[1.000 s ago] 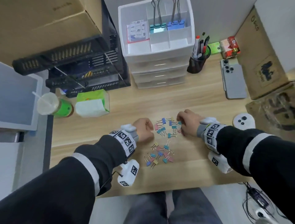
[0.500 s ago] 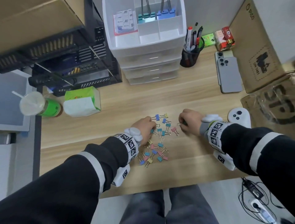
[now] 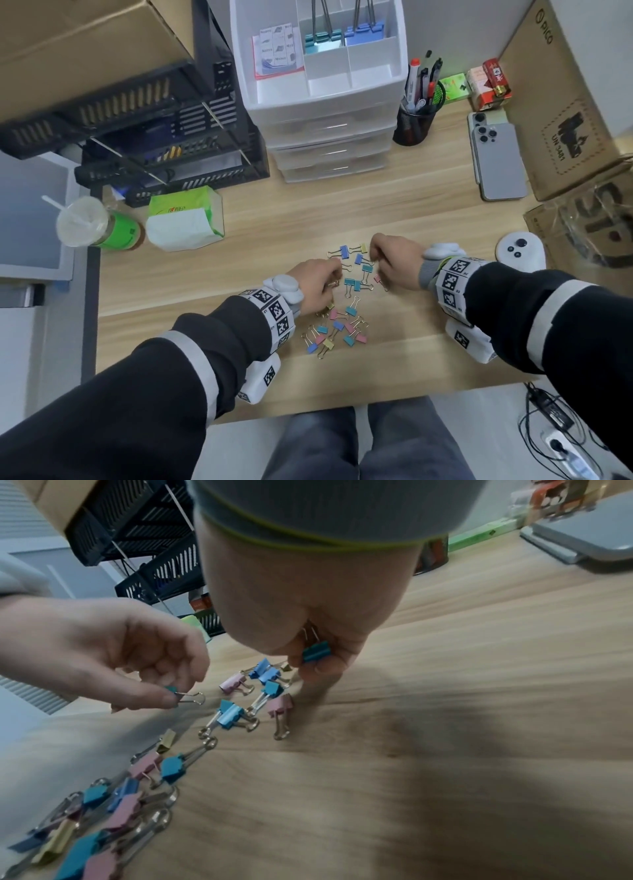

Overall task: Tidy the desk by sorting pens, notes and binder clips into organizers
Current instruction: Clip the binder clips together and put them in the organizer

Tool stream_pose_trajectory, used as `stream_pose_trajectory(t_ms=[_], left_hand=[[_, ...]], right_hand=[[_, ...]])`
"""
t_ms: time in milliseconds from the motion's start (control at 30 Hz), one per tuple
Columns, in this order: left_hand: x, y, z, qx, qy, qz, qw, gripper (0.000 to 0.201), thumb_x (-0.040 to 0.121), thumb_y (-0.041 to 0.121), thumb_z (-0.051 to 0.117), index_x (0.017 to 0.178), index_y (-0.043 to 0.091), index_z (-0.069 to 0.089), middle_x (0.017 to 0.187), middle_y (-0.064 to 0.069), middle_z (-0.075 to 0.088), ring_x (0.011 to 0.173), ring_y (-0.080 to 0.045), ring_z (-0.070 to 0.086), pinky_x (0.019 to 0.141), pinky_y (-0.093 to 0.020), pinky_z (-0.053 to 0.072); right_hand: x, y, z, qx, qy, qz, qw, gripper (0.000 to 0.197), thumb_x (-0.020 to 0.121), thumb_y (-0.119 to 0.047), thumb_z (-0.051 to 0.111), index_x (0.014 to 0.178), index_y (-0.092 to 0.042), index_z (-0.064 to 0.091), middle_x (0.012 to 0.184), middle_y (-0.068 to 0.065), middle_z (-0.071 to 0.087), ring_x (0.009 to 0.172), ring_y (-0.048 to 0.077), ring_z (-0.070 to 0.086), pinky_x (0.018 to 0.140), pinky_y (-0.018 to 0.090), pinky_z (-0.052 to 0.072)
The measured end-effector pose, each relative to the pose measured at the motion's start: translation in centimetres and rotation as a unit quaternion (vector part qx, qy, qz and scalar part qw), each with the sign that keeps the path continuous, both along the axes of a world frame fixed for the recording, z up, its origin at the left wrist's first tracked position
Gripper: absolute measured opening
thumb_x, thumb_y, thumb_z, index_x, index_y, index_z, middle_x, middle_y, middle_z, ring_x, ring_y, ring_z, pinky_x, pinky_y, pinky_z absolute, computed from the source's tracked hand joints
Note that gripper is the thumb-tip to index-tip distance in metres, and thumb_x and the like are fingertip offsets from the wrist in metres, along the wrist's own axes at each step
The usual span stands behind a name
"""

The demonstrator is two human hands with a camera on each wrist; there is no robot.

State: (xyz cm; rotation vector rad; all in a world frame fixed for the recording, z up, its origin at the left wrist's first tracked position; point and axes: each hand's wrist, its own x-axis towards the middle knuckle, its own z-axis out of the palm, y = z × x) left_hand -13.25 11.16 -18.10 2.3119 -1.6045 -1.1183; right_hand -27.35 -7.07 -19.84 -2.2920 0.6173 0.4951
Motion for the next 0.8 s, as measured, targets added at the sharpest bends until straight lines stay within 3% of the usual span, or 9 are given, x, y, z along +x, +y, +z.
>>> stream_pose_trajectory(t_ms=[100, 200, 300, 367, 467, 567, 667, 733, 800], left_hand=[[0.0, 0.4, 0.0, 0.022, 0.006, 0.022, 0.999, 0.026, 0.086, 0.008, 0.054, 0.105, 0.012, 0.071, 0.104, -0.005, 0.066, 0.094, -0.025, 0.062, 0.082, -0.035, 0.051], [0.4, 0.6, 0.0, 0.045, -0.005, 0.053, 0.998, 0.023, 0.092, 0.009, 0.05, 0.093, 0.006, 0.072, 0.101, -0.012, 0.066, 0.093, -0.03, 0.062, 0.081, -0.036, 0.051], [0.5, 0.7, -0.4, 0.093, -0.003, 0.097, 0.991, 0.033, 0.098, 0.009, 0.041, 0.091, -0.002, 0.071, 0.096, -0.017, 0.07, 0.088, -0.034, 0.065, 0.079, -0.035, 0.053], [0.3, 0.6, -0.6, 0.12, 0.002, 0.115, 0.986, 0.029, 0.096, 0.008, 0.041, 0.083, 0.004, 0.067, 0.088, -0.012, 0.065, 0.078, -0.029, 0.061, 0.075, -0.033, 0.051], [0.0, 0.0, -0.5, 0.15, -0.004, 0.116, 0.982, 0.026, 0.095, 0.008, 0.046, 0.074, 0.011, 0.061, 0.077, -0.007, 0.058, 0.064, -0.025, 0.053, 0.061, -0.028, 0.043], [-0.4, -0.7, -0.3, 0.134, -0.011, 0.121, 0.983, 0.038, 0.097, 0.028, 0.043, 0.064, 0.012, 0.054, 0.067, -0.005, 0.055, 0.064, -0.026, 0.05, 0.057, -0.03, 0.037], [-0.6, -0.9, -0.2, 0.101, -0.033, 0.095, 0.99, 0.035, 0.083, 0.051, 0.058, 0.079, 0.017, 0.056, 0.072, -0.001, 0.06, 0.063, -0.022, 0.052, 0.059, -0.033, 0.043], [-0.6, -1.1, -0.5, 0.077, -0.039, 0.041, 0.995, 0.035, 0.075, 0.048, 0.067, 0.093, 0.021, 0.053, 0.082, 0.002, 0.065, 0.071, -0.022, 0.06, 0.063, -0.036, 0.049], [-0.7, -1.4, -0.8, 0.067, -0.049, -0.008, 0.997, 0.036, 0.079, 0.041, 0.067, 0.106, 0.022, 0.053, 0.091, 0.002, 0.066, 0.08, -0.024, 0.062, 0.066, -0.036, 0.05]], right_hand=[[0.9, 0.8, 0.4, -0.01, -0.001, 0.036, 0.999, 0.016, 0.087, -0.004, 0.042, 0.091, -0.017, 0.05, 0.089, 0.001, 0.065, 0.085, 0.028, 0.058, 0.069, 0.033, 0.044], [1.5, 1.4, 0.4, -0.014, -0.02, 0.064, 0.998, 0.013, 0.09, -0.02, 0.04, 0.088, -0.018, 0.053, 0.09, 0.003, 0.069, 0.086, 0.028, 0.06, 0.069, 0.033, 0.045], [1.2, 1.4, -0.1, -0.037, -0.008, 0.079, 0.996, 0.016, 0.083, -0.02, 0.055, 0.098, -0.024, 0.058, 0.091, -0.008, 0.065, 0.085, 0.022, 0.06, 0.066, 0.027, 0.038], [0.6, 1.2, -0.6, -0.055, -0.008, 0.097, 0.994, 0.034, 0.077, -0.017, 0.057, 0.108, -0.03, 0.061, 0.096, -0.014, 0.06, 0.088, 0.017, 0.059, 0.068, 0.024, 0.036], [0.5, 1.1, -0.9, -0.077, -0.022, 0.106, 0.991, 0.03, 0.082, -0.019, 0.055, 0.108, -0.031, 0.066, 0.105, -0.013, 0.063, 0.092, 0.017, 0.062, 0.068, 0.023, 0.035], [0.7, 1.1, -0.6, -0.093, -0.018, 0.126, 0.988, 0.026, 0.082, -0.023, 0.055, 0.103, -0.03, 0.069, 0.104, -0.01, 0.063, 0.091, 0.019, 0.064, 0.066, 0.023, 0.037], [0.7, 1.1, -0.4, -0.1, -0.021, 0.126, 0.987, 0.027, 0.08, -0.032, 0.059, 0.105, -0.029, 0.068, 0.101, -0.01, 0.062, 0.089, 0.018, 0.064, 0.067, 0.024, 0.04], [0.6, 1.0, -0.2, -0.104, -0.02, 0.132, 0.986, 0.031, 0.078, -0.037, 0.061, 0.108, -0.03, 0.065, 0.097, -0.011, 0.06, 0.086, 0.017, 0.063, 0.066, 0.025, 0.042], [0.3, 1.0, -0.3, -0.108, -0.011, 0.135, 0.985, 0.032, 0.078, -0.035, 0.061, 0.109, -0.029, 0.063, 0.096, -0.012, 0.058, 0.085, 0.017, 0.063, 0.066, 0.026, 0.044]])
